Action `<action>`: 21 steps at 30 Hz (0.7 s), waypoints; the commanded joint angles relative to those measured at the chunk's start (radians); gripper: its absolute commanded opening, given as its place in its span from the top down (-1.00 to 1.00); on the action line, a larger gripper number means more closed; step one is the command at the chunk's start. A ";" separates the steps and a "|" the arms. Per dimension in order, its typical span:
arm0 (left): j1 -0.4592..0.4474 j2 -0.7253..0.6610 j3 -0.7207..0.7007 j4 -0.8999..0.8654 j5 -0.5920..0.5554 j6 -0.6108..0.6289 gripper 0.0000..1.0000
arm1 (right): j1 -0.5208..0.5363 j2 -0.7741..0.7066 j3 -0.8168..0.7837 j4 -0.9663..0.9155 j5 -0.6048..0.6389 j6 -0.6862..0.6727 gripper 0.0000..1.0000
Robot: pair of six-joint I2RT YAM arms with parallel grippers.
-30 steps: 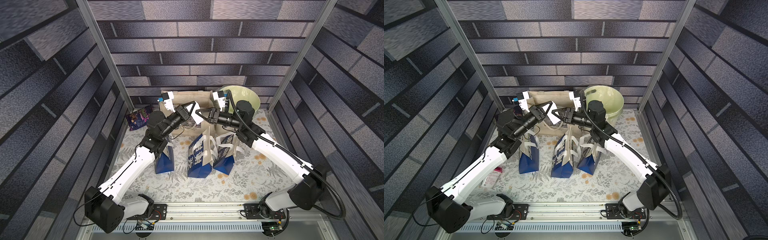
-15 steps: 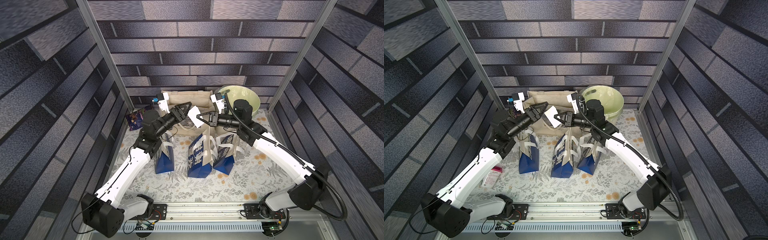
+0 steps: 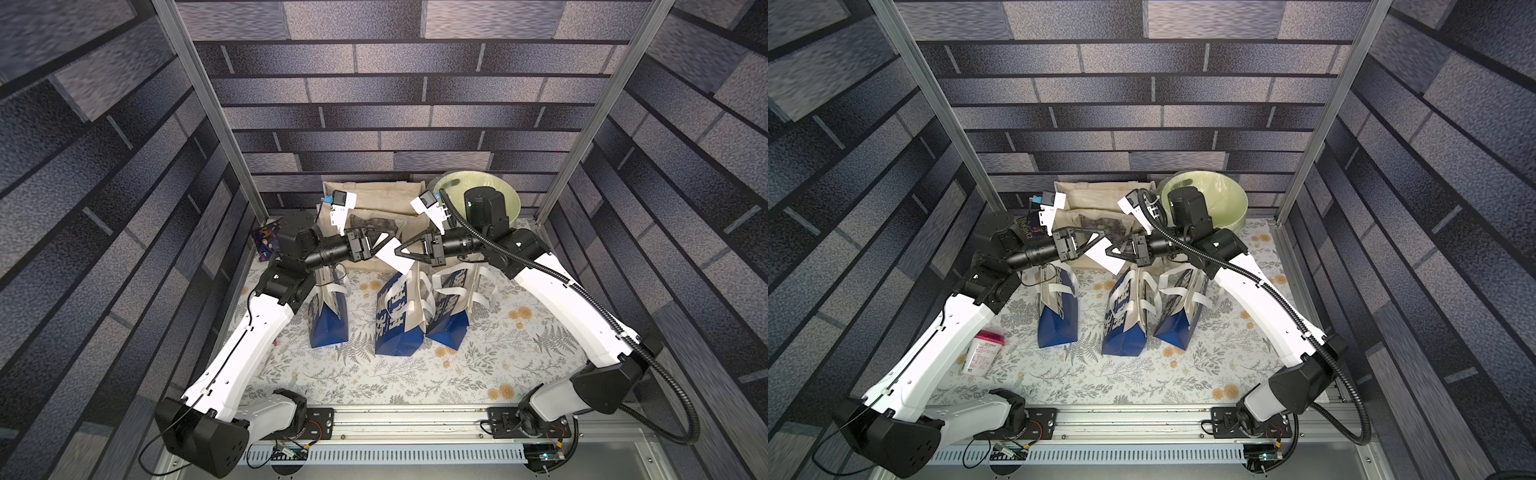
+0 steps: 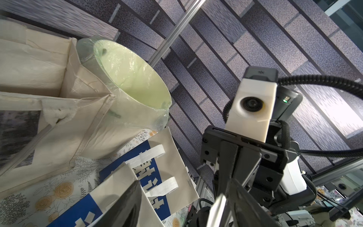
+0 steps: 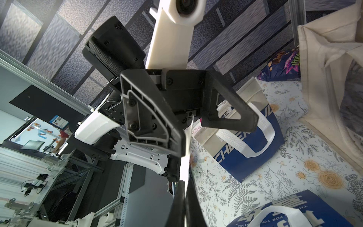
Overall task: Shred takeout receipts and throw away
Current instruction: Shred the takeout receipt.
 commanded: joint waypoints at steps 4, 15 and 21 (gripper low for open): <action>-0.007 0.000 0.035 -0.006 0.097 0.032 0.07 | 0.009 0.037 0.070 -0.079 -0.024 -0.050 1.00; -0.038 0.019 0.034 0.008 0.019 0.004 1.00 | 0.012 0.091 0.205 -0.277 0.128 -0.174 1.00; -0.077 0.038 0.025 -0.013 -0.170 -0.121 1.00 | 0.061 0.070 0.255 -0.343 0.498 -0.377 1.00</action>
